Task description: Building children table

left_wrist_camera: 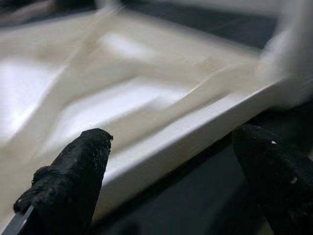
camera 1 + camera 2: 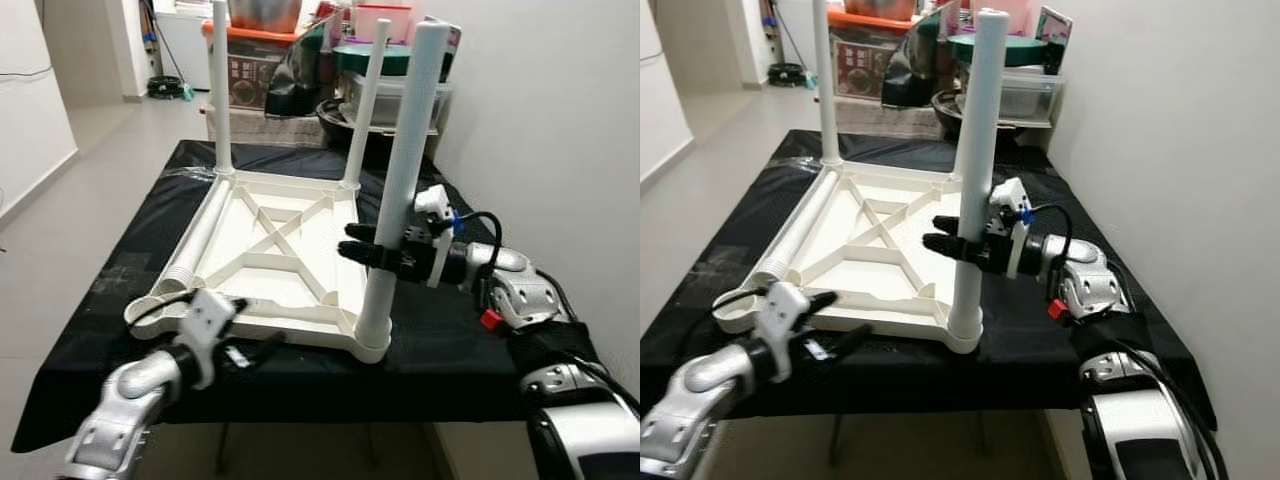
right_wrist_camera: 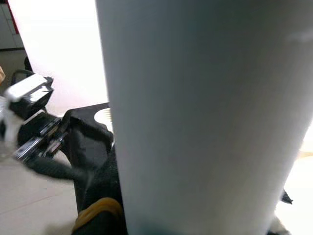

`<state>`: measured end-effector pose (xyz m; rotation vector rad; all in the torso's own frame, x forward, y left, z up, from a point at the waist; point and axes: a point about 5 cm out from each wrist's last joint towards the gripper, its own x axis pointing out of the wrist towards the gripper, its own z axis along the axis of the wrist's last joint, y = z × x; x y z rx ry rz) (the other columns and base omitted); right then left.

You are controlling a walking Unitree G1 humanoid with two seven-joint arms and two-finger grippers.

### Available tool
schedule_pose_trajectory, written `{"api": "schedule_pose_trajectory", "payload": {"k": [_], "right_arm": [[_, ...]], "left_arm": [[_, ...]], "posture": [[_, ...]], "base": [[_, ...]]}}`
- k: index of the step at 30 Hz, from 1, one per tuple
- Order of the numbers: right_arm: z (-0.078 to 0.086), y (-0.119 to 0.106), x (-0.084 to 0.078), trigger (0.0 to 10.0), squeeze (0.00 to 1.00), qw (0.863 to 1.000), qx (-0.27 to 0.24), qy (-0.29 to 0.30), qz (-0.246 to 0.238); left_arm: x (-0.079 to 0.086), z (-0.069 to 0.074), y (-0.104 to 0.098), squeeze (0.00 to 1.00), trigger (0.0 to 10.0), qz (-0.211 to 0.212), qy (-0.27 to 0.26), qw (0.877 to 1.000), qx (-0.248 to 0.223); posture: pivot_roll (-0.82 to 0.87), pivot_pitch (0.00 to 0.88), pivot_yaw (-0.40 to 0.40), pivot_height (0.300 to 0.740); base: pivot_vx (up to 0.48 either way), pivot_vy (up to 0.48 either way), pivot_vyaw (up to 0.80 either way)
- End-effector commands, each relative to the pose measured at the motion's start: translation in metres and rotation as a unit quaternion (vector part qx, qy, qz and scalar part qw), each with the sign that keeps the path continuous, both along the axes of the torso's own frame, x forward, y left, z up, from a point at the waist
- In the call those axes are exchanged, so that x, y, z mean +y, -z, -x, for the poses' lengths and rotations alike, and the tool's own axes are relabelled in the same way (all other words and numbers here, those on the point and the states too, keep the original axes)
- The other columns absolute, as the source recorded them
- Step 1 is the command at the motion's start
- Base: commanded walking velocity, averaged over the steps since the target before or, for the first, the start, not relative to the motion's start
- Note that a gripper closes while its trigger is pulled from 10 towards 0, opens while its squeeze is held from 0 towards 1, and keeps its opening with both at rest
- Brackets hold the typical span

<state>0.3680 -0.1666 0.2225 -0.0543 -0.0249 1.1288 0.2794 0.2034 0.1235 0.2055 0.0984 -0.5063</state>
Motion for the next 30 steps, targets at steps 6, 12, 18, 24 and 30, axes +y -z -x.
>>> {"api": "schedule_pose_trajectory", "payload": {"k": [6,12,18,24,30], "right_arm": [[0.0,0.011,-0.002,0.0,0.0,1.0,0.02,-0.006,0.003],[0.0,0.011,-0.001,0.0,0.0,0.999,0.023,-0.036,0.008],[-0.002,0.015,-0.002,0.0,0.0,0.999,0.033,-0.031,0.0],[-0.002,0.021,-0.003,0.0,0.0,0.999,0.036,-0.017,-0.021],[-0.001,0.032,-0.007,0.0,0.0,0.998,0.046,0.025,-0.026]], "left_arm": [[0.011,0.021,0.016,0.0,10.0,0.003,-0.014,0.999,0.036],[-0.006,0.027,0.019,0.0,10.0,0.017,0.019,0.999,0.043],[-0.013,0.027,0.019,0.0,10.0,0.026,0.03,0.998,0.043],[-0.018,0.03,0.02,0.0,10.0,0.032,0.036,0.998,0.046],[-0.019,0.029,0.019,0.0,10.0,0.035,0.038,0.998,0.047]], "posture": [[0.12,0.0,-0.132,0.74],[0.13,0.0,-0.142,0.74],[0.13,0.0,-0.144,0.74],[0.13,0.0,-0.143,0.74],[0.12,0.0,-0.136,0.74]], "base": [[0.0,0.0,0.0],[0.0,0.0,0.0],[0.0,0.0,0.0],[0.0,0.0,0.0],[0.0,0.0,0.0]]}}
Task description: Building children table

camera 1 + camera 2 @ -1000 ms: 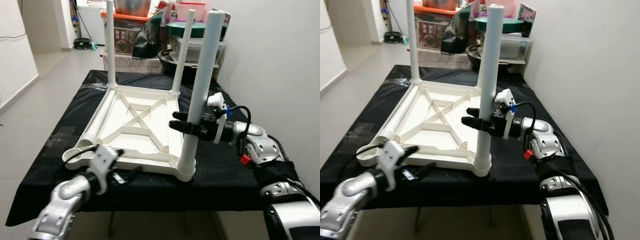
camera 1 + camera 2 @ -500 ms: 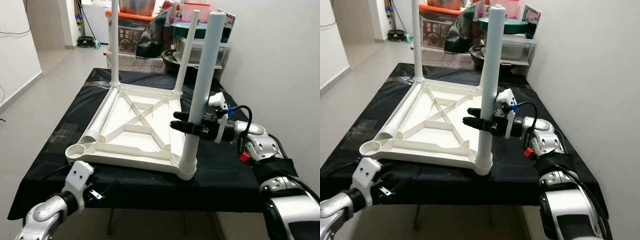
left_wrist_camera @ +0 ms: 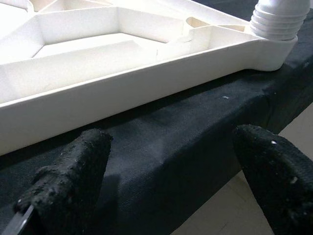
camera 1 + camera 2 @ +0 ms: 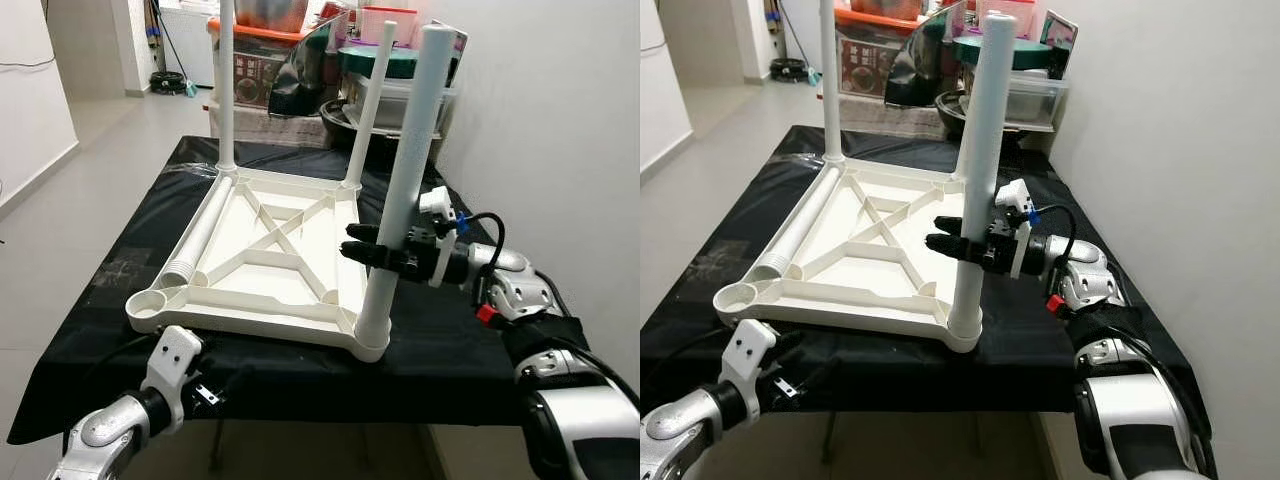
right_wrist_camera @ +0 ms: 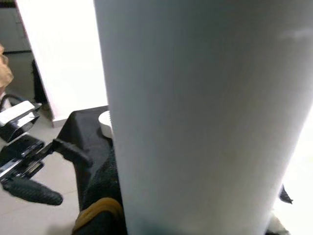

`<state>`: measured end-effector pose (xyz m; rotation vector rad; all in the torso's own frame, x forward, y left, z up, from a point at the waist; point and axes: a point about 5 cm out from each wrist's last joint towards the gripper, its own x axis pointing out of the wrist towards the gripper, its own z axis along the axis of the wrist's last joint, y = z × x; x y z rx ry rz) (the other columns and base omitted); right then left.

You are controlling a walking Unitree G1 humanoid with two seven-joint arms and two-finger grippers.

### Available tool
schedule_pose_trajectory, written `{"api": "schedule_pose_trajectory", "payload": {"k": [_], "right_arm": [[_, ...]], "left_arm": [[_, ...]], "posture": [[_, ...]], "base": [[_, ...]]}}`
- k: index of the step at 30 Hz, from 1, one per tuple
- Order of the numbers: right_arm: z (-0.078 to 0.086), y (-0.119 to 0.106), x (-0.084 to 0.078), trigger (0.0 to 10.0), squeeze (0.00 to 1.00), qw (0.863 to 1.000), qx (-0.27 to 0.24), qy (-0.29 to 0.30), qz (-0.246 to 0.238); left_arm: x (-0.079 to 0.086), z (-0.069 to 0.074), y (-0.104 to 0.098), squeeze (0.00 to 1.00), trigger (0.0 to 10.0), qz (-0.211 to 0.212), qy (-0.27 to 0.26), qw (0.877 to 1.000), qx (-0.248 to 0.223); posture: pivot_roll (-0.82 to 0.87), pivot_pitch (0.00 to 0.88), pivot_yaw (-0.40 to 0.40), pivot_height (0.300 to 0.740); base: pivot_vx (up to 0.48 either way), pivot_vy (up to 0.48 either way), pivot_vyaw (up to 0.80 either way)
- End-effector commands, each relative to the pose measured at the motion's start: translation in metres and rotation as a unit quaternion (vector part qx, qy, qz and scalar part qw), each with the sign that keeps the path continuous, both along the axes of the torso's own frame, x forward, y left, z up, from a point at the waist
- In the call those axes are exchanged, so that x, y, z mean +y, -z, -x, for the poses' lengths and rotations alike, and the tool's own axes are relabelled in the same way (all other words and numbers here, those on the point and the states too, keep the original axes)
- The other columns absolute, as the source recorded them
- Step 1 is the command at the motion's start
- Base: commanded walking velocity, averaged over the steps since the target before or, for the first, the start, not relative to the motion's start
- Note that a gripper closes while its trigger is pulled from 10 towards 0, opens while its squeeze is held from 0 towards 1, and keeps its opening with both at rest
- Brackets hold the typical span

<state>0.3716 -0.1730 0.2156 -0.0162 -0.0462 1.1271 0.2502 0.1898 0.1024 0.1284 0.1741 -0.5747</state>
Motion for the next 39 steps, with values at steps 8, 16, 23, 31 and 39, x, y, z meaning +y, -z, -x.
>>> {"api": "schedule_pose_trajectory", "payload": {"k": [8,16,23,31,39], "right_arm": [[-0.001,0.042,-0.003,0.0,0.0,0.988,0.06,0.145,-0.003],[0.002,0.06,0.005,0.0,0.0,0.97,0.081,0.229,0.023],[0.001,0.072,0.01,0.0,0.0,0.934,0.102,0.341,0.025],[0.004,0.083,0.014,0.0,0.0,0.888,0.128,0.441,0.014],[0.01,0.084,0.012,0.0,0.0,0.817,0.129,0.562,-0.014]], "left_arm": [[-0.012,-0.002,-0.003,0.0,10.0,0.016,0.014,1.0,-0.005],[-0.013,-0.004,-0.003,0.0,10.0,0.017,0.013,1.0,-0.005],[-0.015,-0.005,-0.003,0.0,10.0,0.02,0.011,1.0,-0.006],[-0.017,-0.006,-0.003,0.0,10.0,0.025,0.01,1.0,-0.007],[-0.02,-0.009,-0.003,0.0,10.0,0.029,0.002,1.0,-0.012]], "posture": [[0.11,0.0,-0.129,0.74],[0.1,0.0,-0.123,0.74],[0.1,0.0,-0.125,0.74],[0.1,0.0,-0.129,0.74],[0.09,0.0,-0.136,0.74]], "base": [[0.0,0.0,0.0],[0.0,0.0,0.0],[0.0,0.0,0.0],[0.0,0.0,0.0],[0.0,0.0,0.0]]}}
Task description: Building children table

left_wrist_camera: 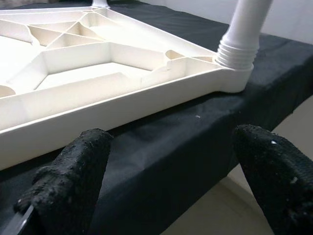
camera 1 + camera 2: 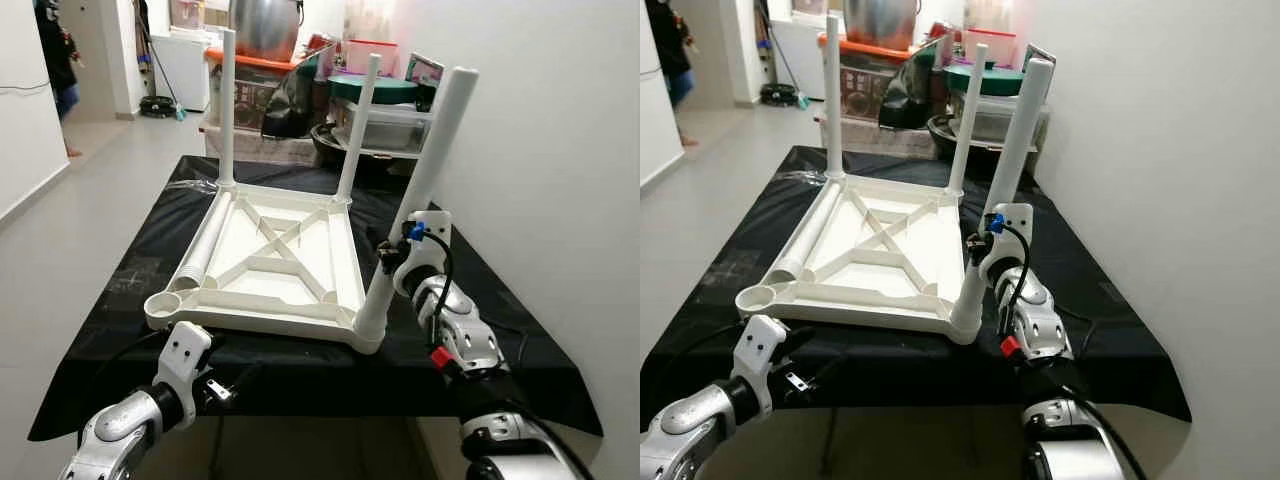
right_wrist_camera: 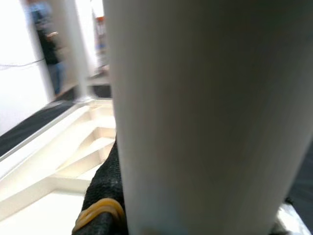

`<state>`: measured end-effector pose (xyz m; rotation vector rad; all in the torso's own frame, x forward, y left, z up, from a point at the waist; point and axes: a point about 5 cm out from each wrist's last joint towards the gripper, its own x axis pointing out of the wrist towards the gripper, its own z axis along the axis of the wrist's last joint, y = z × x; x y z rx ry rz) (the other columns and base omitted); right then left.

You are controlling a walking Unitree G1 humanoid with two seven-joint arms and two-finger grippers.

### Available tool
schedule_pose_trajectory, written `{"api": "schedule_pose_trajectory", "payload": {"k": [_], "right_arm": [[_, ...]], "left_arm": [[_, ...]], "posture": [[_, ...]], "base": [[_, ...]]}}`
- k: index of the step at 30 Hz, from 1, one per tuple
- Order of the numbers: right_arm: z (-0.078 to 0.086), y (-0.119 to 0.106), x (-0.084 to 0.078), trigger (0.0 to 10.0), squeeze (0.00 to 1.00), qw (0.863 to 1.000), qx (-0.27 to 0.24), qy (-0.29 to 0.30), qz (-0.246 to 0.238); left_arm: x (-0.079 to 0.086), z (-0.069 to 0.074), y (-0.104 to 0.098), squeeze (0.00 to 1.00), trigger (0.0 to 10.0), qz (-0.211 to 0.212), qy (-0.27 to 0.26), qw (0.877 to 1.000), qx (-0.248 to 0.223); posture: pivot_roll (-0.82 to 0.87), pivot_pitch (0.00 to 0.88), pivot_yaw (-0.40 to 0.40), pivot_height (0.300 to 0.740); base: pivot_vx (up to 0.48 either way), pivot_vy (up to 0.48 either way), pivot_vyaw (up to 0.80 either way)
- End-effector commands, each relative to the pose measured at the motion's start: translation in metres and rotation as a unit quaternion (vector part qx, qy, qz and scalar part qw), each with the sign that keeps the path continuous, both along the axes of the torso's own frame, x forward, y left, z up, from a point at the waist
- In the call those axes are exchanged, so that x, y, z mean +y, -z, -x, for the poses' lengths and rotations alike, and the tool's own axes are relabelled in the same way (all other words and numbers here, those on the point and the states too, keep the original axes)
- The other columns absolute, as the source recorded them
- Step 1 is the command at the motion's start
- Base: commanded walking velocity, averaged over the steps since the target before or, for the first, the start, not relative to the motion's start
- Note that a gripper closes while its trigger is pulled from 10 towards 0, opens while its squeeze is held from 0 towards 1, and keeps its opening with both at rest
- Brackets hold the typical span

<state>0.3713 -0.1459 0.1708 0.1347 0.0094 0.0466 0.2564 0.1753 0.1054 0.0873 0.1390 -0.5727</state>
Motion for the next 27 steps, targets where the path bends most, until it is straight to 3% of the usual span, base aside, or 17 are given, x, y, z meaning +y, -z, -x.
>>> {"api": "schedule_pose_trajectory", "payload": {"k": [1,14,27], "right_arm": [[0.011,0.038,-0.012,0.0,0.0,0.994,0.083,0.066,0.008],[0.01,0.033,0.0,0.0,0.0,0.99,0.093,0.098,0.035],[0.009,0.038,-0.003,0.0,0.0,0.982,0.115,0.143,0.036]], "left_arm": [[-0.007,-0.003,0.0,0.0,10.0,0.005,0.003,1.0,-0.002],[-0.009,-0.006,-0.001,0.0,10.0,0.005,-0.004,1.0,-0.007],[-0.01,-0.005,-0.001,0.0,10.0,0.002,-0.003,1.0,-0.006]], "posture": [[0.09,0.0,-0.137,0.74],[0.09,0.0,-0.142,0.74],[0.1,0.0,-0.148,0.74]], "base": [[0.0,0.0,0.0],[0.0,0.0,0.0],[0.0,0.0,0.0]]}}
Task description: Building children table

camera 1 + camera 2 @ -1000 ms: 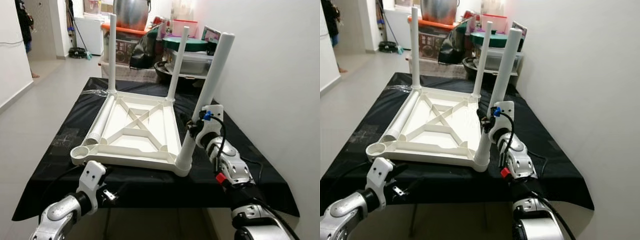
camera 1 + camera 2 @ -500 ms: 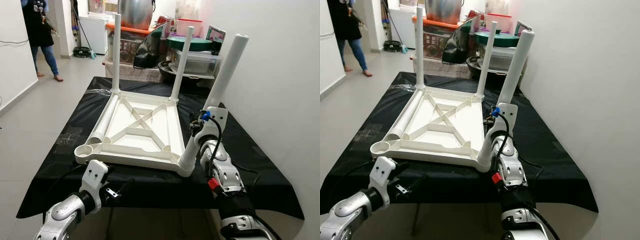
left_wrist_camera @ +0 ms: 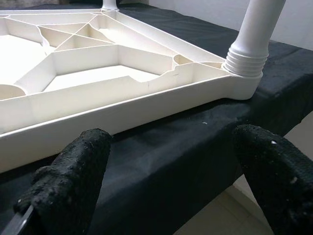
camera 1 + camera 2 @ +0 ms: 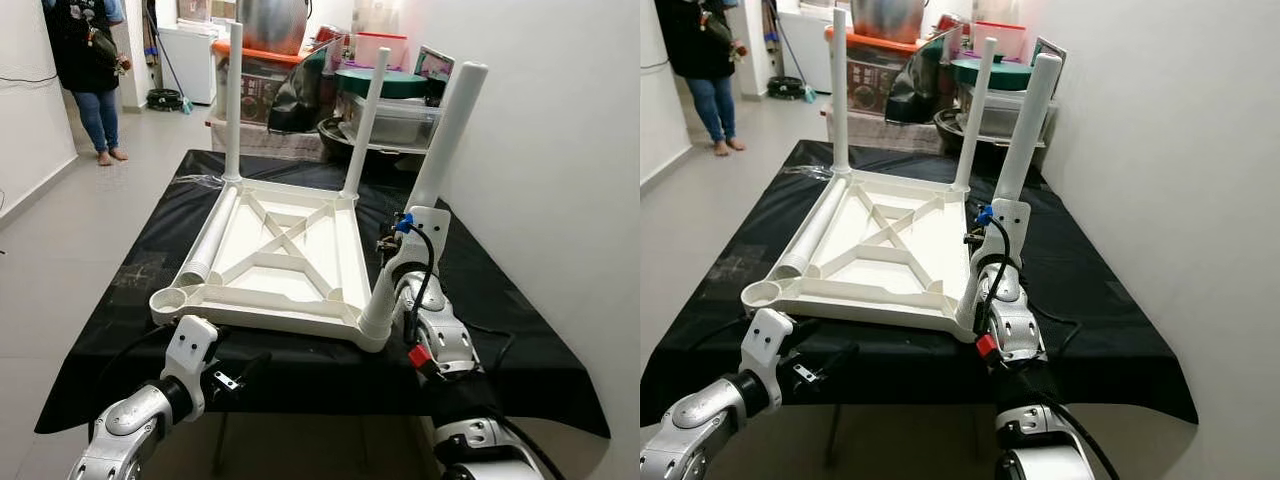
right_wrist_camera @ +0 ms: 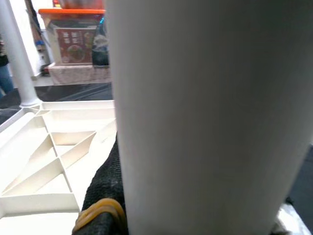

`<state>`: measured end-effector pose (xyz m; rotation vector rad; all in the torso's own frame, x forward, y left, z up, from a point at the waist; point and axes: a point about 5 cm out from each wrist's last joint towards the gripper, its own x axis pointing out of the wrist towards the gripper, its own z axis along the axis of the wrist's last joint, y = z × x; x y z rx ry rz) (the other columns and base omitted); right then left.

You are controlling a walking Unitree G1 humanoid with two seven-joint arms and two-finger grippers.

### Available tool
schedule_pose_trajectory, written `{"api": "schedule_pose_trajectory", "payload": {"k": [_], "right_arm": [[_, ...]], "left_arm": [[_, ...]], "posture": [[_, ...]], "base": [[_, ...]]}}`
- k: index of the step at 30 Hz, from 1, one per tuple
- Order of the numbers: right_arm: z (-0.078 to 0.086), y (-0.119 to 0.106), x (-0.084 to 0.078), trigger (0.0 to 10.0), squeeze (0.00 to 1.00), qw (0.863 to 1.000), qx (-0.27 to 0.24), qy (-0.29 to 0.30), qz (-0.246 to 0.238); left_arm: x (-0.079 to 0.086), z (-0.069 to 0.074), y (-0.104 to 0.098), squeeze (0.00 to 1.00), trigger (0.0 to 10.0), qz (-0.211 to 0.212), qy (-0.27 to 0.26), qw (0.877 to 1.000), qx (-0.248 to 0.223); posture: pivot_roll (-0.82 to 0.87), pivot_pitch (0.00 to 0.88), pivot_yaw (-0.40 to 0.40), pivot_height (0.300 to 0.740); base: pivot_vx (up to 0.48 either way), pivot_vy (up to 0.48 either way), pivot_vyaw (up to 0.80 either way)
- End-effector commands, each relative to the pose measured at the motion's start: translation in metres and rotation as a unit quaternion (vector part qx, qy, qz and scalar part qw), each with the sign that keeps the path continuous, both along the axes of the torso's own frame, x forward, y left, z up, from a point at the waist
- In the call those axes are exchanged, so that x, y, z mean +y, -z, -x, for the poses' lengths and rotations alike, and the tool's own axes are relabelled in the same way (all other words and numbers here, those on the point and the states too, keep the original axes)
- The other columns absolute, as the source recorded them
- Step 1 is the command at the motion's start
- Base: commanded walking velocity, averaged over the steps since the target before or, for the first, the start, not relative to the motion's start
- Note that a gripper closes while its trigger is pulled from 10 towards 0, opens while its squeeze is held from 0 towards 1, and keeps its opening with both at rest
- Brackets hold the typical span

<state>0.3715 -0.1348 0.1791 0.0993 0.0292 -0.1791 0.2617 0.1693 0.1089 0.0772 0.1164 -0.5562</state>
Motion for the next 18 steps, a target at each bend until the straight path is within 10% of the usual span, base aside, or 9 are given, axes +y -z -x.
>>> {"api": "schedule_pose_trajectory", "payload": {"k": [1,15,16,17,18], "right_arm": [[0.01,0.0465,-0.0147,0.0,0.0,0.994,0.1,0.043,0.004],[0.0108,0.0478,-0.0154,0.0,0.0,0.993,0.102,0.054,-0.004],[0.0106,0.0478,-0.0156,2.5,0.0,0.993,0.104,0.054,-0.003],[0.0105,0.0479,-0.0156,10.0,0.0,0.993,0.106,0.054,-0.003],[0.0104,0.048,-0.0155,10.0,0.0,0.993,0.108,0.054,-0.002]], "left_arm": [[-0.0042,-0.0003,0.0029,0.0,10.0,-0.005,0.004,1.0,0.004],[-0.0034,-0.0027,0.0018,0.0,10.0,-0.011,0.01,1.0,0.004],[-0.0033,-0.0026,0.0019,0.0,10.0,-0.011,0.009,1.0,0.003],[-0.0033,-0.0018,0.0027,0.0,10.0,-0.011,0.009,1.0,0.004],[-0.0032,-0.0012,0.0033,0.0,10.0,-0.011,0.01,1.0,0.005]], "posture": [[0.1,0.0,-0.148,0.74],[0.13,0.0,-0.142,0.74],[0.13,0.0,-0.142,0.74],[0.13,0.0,-0.142,0.74],[0.13,0.0,-0.142,0.74]], "base": [[0.0,0.0,0.0],[0.0,0.0,0.0],[0.0,0.0,0.0],[0.0,0.0,0.0],[0.0,0.0,0.0]]}}
